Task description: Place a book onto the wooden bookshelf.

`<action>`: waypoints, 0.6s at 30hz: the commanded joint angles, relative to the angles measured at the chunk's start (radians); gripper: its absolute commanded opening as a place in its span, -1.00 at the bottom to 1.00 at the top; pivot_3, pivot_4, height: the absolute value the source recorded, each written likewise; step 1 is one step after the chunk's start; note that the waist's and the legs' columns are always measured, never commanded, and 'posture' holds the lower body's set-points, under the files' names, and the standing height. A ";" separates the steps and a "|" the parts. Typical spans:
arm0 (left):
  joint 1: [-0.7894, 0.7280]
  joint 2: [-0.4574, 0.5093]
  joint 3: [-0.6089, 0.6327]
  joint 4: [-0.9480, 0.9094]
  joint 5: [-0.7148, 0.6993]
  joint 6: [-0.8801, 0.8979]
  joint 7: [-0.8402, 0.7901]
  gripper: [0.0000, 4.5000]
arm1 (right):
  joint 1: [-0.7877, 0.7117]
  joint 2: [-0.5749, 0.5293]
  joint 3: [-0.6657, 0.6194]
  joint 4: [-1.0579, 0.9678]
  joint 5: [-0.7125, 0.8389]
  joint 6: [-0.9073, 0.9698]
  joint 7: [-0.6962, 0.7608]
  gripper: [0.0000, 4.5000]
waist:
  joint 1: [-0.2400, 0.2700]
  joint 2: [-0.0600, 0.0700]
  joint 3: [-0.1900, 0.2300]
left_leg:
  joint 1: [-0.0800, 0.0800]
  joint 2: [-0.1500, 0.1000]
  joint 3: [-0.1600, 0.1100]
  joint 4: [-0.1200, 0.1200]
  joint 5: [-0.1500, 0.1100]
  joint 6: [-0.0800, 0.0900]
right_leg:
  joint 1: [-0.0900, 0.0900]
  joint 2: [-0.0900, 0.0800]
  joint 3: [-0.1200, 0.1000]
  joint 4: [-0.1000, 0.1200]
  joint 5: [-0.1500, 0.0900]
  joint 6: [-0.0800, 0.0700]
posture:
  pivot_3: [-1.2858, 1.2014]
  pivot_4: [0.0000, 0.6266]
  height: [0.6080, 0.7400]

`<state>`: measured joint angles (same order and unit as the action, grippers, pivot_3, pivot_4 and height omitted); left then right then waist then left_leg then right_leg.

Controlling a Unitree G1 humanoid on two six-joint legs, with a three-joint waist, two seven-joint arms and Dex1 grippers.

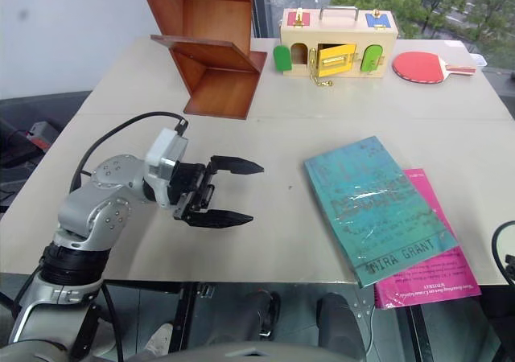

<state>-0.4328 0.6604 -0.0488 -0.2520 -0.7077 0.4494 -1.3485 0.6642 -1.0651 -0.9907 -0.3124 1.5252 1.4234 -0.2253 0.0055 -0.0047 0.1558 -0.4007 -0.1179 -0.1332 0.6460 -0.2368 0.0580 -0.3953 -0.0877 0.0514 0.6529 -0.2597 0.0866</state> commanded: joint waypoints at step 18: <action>-0.012 0.003 0.017 -0.021 -0.002 -0.005 0.006 1.00 | -0.117 -0.023 0.183 -0.311 -0.167 -0.003 0.452 -0.99 | 0.009 -0.005 0.003 | -0.003 0.000 -0.001 -0.001 0.000 0.000 | 0.001 -0.002 -0.002 -0.008 0.001 0.001 | 0.03 -0.52 1.00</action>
<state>-0.4498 0.6557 -0.0495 -0.2432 -0.7064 0.4502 -1.3471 0.5759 -1.0770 -0.8442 -0.6217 1.3481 1.4286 0.2288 0.0144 -0.0092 0.1587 -0.4034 -0.1174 -0.1345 0.6454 -0.2368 0.0575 -0.3945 -0.0897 0.0496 0.6445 -0.2586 0.0879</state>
